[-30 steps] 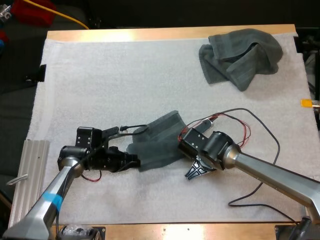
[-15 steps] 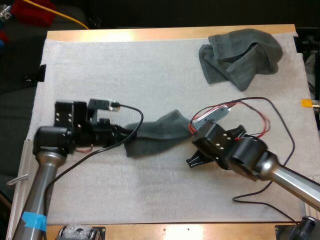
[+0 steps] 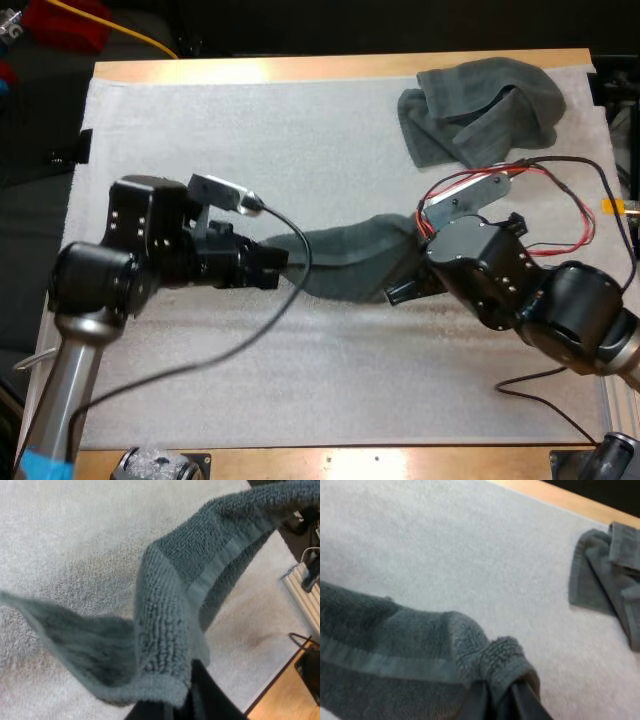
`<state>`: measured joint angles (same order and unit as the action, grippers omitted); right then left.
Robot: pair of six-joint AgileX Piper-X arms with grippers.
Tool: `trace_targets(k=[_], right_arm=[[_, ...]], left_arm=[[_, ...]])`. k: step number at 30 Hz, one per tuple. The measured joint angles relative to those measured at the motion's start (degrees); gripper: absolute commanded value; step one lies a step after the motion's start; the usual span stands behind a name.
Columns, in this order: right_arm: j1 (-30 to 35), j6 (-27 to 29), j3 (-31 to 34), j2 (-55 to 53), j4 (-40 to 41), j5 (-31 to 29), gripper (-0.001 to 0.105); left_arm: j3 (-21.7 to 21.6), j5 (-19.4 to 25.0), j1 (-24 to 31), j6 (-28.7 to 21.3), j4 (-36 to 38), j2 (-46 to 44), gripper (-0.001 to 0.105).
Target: Pick towel from pile, fold and stack
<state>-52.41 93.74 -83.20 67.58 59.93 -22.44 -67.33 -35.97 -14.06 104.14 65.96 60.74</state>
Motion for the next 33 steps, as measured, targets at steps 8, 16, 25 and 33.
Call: trace_targets(k=[8,16,25,33], right_arm=[[-3.71,0.0,-3.14,-0.04,9.05,1.48,0.001],[-13.59,-3.93,-3.37,-1.22,15.29,-4.9,0.001],[-22.68,-15.39,-3.45,-2.15,23.6,-6.92,0.001],[-30.44,-24.56,-3.45,-2.15,25.98,-7.04,0.001]], left_arm=[[0.0,5.41,-3.34,0.92,5.56,-5.86,0.0],[-0.05,7.73,-7.02,1.22,10.25,-9.61,0.0],[-0.05,12.5,-16.54,8.28,14.96,-13.24,0.0],[1.76,16.85,-24.2,13.69,17.79,-15.25,0.0]])
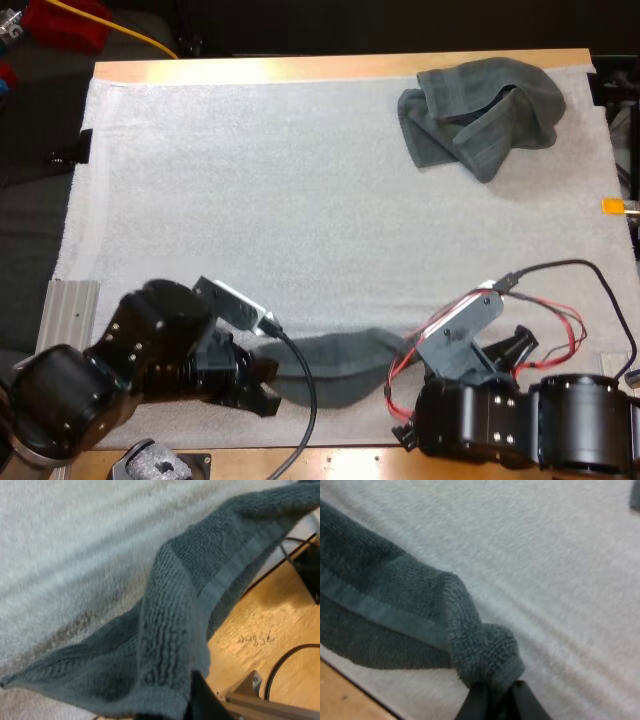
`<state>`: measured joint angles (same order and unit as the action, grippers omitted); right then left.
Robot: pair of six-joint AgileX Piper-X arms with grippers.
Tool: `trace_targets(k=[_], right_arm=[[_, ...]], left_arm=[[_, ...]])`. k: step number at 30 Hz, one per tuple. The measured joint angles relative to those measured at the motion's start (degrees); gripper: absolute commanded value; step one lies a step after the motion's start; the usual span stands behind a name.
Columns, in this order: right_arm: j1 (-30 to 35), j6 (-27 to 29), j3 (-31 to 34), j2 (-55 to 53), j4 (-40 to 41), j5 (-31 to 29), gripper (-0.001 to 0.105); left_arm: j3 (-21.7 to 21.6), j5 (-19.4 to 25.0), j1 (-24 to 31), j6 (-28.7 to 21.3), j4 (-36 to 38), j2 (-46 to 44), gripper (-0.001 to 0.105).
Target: Pick towel from pile, fold and stack
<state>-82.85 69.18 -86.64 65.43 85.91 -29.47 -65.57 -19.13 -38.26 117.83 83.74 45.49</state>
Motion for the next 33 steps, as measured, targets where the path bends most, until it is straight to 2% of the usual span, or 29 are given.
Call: trace_targets(k=[3,7,12,15,18,26,33], right_arm=[[-1.25,-3.53,0.0,0.0,1.22,0.0,0.001],[-1.33,-4.84,0.75,0.0,1.5,-0.69,0.001],[-0.54,-4.98,5.63,0.0,1.39,-1.15,0.001],[2.61,-4.33,8.72,0.0,1.03,-0.58,0.001],[6.84,-1.44,9.81,0.0,-0.47,0.05,0.001],[19.69,10.8,10.3,0.49,-9.2,2.88,0.001],[27.1,17.5,10.3,4.54,-14.58,6.4,0.001]], left_arm=[[2.56,1.03,-2.14,1.31,0.18,-0.48,0.0],[5.9,3.43,-2.98,1.84,0.18,-0.37,0.0],[8.72,4.61,-2.98,1.84,-0.33,-0.21,0.0],[9.62,5.86,-2.98,1.84,-1.94,-0.21,0.0],[9.91,6.58,-2.98,1.84,-4.9,-0.19,0.0],[9.91,6.86,-2.98,1.29,-12.37,4.03,0.0],[9.91,11.3,-2.98,-0.37,-15.01,9.94,0.0]])
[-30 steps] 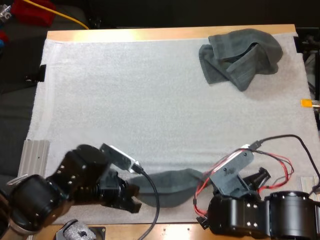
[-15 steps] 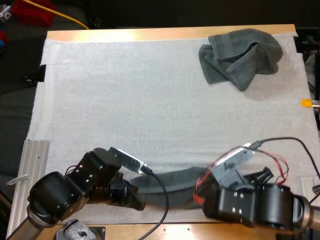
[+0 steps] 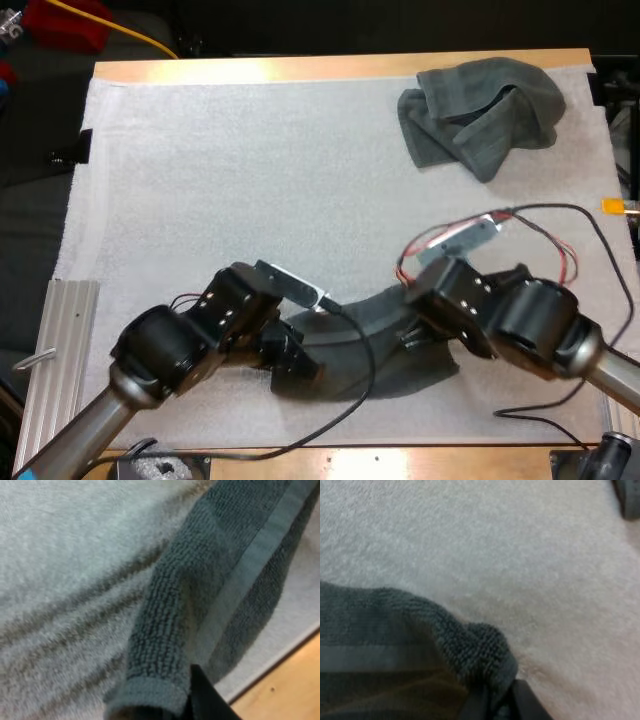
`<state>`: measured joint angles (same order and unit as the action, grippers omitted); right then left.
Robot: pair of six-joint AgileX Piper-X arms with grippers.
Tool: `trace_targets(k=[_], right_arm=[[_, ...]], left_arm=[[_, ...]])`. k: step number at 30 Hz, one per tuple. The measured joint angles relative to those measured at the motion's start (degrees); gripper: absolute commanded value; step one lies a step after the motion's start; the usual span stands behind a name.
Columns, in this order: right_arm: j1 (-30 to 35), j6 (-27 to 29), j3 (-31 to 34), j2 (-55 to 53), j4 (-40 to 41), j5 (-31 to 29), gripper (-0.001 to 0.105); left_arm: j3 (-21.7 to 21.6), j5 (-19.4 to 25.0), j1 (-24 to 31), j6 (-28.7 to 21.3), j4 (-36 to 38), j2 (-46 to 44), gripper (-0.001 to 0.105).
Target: Pick towel from pile, fold and stack
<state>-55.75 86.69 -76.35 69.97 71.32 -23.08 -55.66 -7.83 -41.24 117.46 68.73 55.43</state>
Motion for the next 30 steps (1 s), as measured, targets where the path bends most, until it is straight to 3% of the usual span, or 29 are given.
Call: trace_targets(k=[6,13,19,28,30], right_arm=[[2.65,1.97,0.0,4.16,-3.72,2.23,0.001],[5.89,3.09,0.0,8.82,-5.88,4.1,0.001],[10.06,3.3,0.0,11.52,-7.72,8.13,0.001],[15.04,1.97,0.0,15.1,-12.11,14.97,0.001],[15.76,1.35,0.0,16.09,-13.02,15.49,0.001]], left_arm=[[0.0,6.3,0.0,-2.29,-1.84,3.66,0.0],[0.0,7.83,0.6,-4.74,-6.62,8.24,0.0],[0.0,8.36,6.01,-7.21,-9.38,11.0,0.0],[0.0,-3.66,15.47,-10.22,-16.23,14.73,0.0],[0.0,-4.42,16.77,-10.63,-17.2,16.77,0.0]])
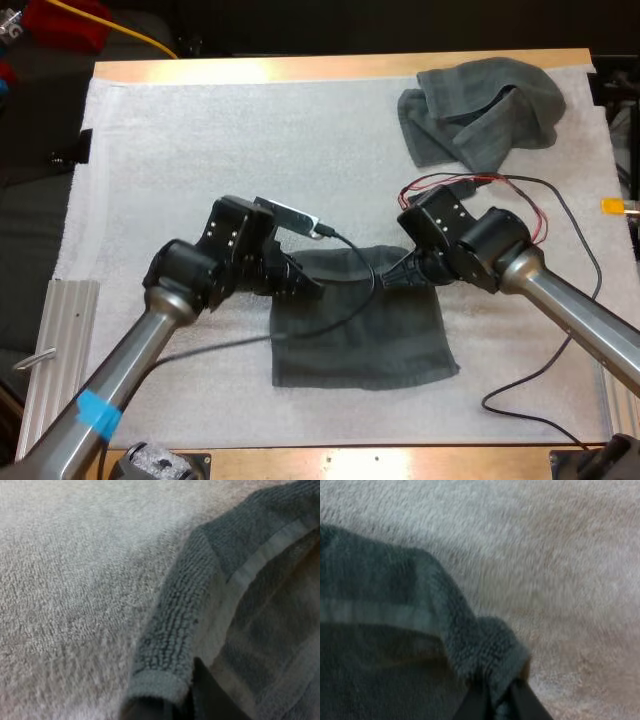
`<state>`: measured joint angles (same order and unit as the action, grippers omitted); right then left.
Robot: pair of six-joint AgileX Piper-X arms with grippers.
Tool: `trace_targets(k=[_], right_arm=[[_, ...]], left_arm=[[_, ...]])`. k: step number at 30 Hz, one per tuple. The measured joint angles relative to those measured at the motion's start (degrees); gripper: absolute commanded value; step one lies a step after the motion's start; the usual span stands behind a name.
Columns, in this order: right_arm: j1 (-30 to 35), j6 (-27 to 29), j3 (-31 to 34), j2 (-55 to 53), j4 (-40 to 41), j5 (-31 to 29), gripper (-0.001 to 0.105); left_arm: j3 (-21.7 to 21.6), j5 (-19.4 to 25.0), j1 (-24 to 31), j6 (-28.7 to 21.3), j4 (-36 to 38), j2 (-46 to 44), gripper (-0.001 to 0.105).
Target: Pick towel from pile, fold and stack
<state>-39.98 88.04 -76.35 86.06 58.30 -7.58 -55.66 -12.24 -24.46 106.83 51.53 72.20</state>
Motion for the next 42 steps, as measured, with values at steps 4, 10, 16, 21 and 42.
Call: trace_targets(k=[4,10,16,21,42], right_arm=[[1.5,-1.93,0.0,1.97,-2.06,1.57,0.001],[4.32,-4.1,0.0,5.46,-4.73,3.5,0.001],[6.12,-4.5,0.0,7.9,-6.74,3.54,0.001],[6.39,-5.42,0.0,9.65,-8.65,3.54,0.003],[6.4,-6.27,0.0,10.25,-19.72,2.67,0.058]], left_arm=[[0.0,-1.74,2.46,-0.48,-1.46,4.2,0.0],[0.0,-7.36,5.85,-0.53,-5.83,10.28,0.0],[0.0,-10.4,8.31,-0.81,-8.3,15.9,0.01],[0.0,-13.7,11.04,-0.81,-9.32,18.79,0.043],[0.0,-16.58,11.84,4.28,-21.12,19.15,0.067]])
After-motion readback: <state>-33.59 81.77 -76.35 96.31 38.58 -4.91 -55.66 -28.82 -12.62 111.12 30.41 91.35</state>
